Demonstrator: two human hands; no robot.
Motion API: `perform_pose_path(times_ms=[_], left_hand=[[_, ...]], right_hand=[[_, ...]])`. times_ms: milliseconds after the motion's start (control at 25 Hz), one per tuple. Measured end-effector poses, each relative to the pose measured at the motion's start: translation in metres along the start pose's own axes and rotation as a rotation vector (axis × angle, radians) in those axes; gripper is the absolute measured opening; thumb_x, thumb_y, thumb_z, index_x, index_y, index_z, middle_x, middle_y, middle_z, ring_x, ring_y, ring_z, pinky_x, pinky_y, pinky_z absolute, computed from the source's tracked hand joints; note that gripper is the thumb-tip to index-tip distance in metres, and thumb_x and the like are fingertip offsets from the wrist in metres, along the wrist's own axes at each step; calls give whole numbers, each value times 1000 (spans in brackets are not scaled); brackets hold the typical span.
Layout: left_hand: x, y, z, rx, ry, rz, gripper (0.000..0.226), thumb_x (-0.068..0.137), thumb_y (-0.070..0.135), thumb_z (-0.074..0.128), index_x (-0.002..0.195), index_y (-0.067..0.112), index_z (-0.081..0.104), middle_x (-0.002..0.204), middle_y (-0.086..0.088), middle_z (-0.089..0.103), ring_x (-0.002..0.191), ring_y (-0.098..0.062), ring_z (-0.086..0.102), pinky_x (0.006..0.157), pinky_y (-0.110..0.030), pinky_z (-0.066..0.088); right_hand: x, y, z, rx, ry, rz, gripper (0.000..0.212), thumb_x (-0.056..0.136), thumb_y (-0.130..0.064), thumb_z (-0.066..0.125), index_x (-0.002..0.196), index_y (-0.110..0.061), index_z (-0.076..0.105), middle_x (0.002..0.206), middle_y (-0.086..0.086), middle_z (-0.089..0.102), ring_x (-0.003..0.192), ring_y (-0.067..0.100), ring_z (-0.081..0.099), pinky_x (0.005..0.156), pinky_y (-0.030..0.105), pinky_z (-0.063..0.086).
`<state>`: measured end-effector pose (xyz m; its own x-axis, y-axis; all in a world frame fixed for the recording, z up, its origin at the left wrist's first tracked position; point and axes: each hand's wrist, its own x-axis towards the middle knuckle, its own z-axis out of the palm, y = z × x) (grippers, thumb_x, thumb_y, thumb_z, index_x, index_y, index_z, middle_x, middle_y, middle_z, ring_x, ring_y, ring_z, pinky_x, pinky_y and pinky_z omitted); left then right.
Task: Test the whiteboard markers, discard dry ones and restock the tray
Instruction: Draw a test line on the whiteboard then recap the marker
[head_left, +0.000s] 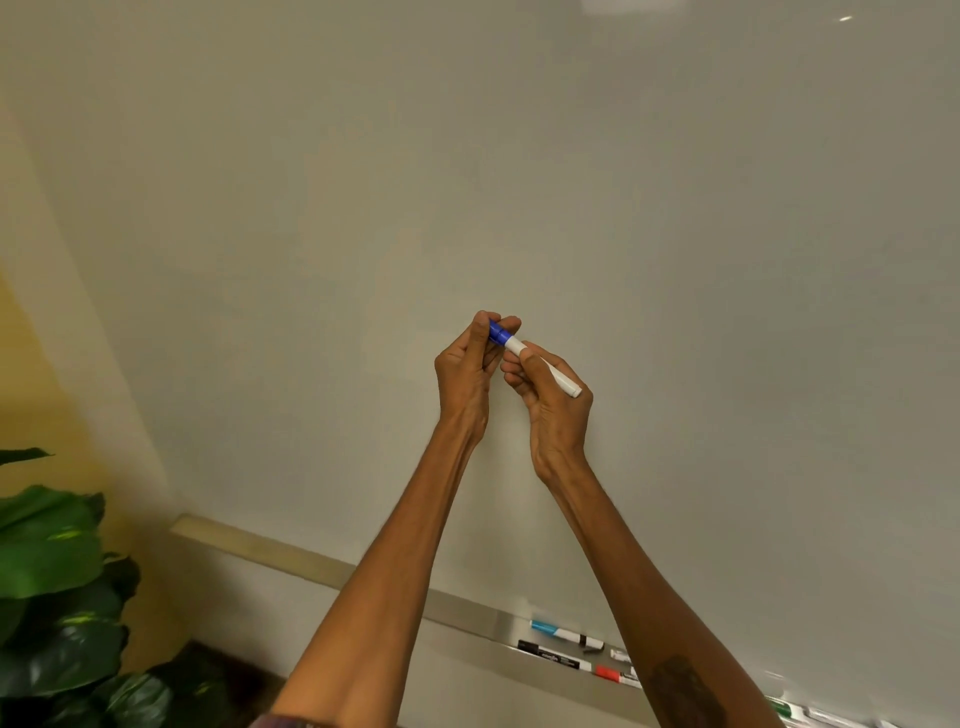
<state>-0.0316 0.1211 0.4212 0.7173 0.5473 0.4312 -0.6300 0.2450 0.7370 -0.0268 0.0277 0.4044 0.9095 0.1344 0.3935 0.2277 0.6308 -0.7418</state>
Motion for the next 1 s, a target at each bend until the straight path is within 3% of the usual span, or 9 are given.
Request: perform_pose_path(times_ms=[400,600,760,880,1000], left_hand=[[-5,17,-105,41,135,-24,26,102,26,52,107,6,68,102,-9,74,100,-29,72,86,-31,59],[-17,16,-167,-61,336,-67,29,102,30,51,108,5,66,103,-11,75,103,-30,71,87,-34,58],[-34,11,-228,-61,492,-111,33,100,31,56,113,2,64,107,-17,74,104,-31,71,98,-44,54],[-51,10,-274,56,533,-179,35,99,32,58,112,0,65,106,-16,74,101,-31,72,94,-42,56],[-72,3,-310,217,555,-272,34,98,30,59,109,-1,68,104,-13,76,97,-28,73,86,-36,59]], right_hand=[[-32,76,55,75,-61,199,23,90,-8,68,111,0,68,96,12,75,88,26,73,83,33,59],[-55,125,84,41,-169,363,24,91,-12,68,112,0,69,101,18,74,90,28,73,84,34,58],[-75,167,89,95,-327,624,33,98,-18,55,120,5,64,110,26,70,102,33,70,89,35,56],[-93,198,86,66,-491,802,34,99,-12,50,125,6,60,118,25,67,109,33,67,96,36,54],[-112,237,87,-129,-632,943,33,100,-16,49,127,-3,61,121,18,68,109,29,68,95,37,54]])
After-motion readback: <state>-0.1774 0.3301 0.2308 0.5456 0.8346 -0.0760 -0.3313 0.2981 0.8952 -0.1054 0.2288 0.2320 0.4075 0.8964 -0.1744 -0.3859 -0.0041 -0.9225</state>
